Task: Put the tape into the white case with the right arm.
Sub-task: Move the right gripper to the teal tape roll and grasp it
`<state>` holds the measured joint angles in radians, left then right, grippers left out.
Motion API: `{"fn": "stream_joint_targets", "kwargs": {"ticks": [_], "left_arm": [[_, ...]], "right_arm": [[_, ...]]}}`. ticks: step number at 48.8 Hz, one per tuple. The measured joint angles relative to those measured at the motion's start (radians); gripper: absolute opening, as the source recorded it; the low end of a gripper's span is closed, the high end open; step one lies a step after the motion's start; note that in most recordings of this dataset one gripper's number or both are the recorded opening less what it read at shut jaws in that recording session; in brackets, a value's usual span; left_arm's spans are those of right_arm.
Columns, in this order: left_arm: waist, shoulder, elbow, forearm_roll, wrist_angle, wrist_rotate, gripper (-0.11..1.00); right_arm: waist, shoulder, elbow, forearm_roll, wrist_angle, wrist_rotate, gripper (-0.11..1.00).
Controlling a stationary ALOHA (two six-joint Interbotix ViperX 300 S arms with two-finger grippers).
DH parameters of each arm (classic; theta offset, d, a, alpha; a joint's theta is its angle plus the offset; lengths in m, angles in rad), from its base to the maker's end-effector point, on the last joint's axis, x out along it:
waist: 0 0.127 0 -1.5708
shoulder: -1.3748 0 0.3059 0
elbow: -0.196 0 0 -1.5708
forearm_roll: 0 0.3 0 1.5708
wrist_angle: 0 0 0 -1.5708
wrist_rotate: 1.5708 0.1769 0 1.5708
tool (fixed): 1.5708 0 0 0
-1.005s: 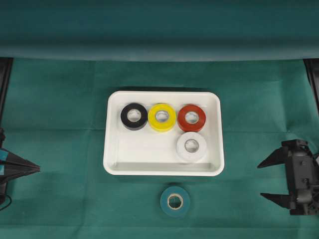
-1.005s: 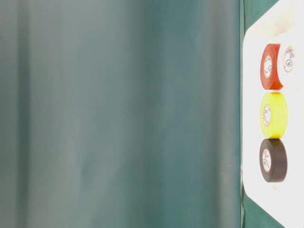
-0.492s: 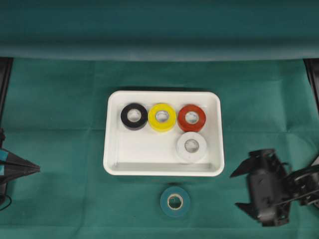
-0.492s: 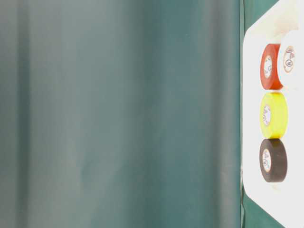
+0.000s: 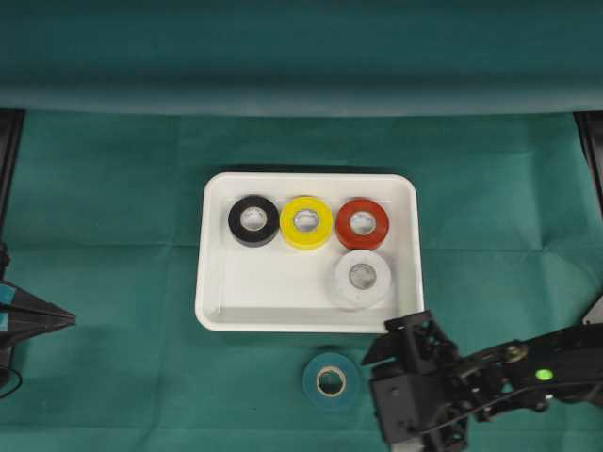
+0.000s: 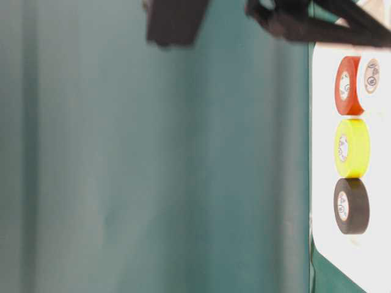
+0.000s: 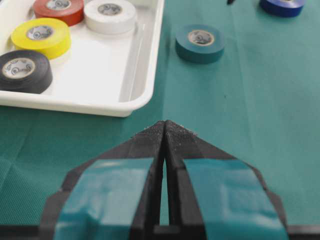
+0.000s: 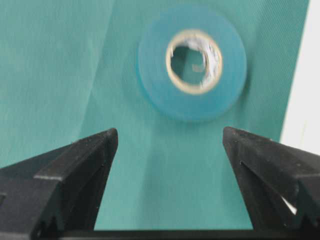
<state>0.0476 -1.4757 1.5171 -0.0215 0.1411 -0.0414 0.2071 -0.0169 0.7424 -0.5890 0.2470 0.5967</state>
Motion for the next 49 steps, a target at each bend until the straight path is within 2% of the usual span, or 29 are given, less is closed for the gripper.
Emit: {"fn": "stream_joint_targets", "kwargs": {"ticks": [15, 31, 49], "left_arm": [[0.002, 0.000, 0.000, 0.000, -0.002, 0.000, 0.00], [0.002, 0.000, 0.000, 0.000, -0.002, 0.000, 0.00], [0.000, 0.000, 0.000, 0.000, -0.002, 0.000, 0.00]], "right_arm": [[0.002, 0.106, -0.107, 0.000, -0.023, 0.000, 0.57], [0.005, 0.123, -0.117, 0.000, -0.040, -0.002, 0.57], [0.005, 0.207, -0.130, 0.002, -0.051, 0.000, 0.57]]}}
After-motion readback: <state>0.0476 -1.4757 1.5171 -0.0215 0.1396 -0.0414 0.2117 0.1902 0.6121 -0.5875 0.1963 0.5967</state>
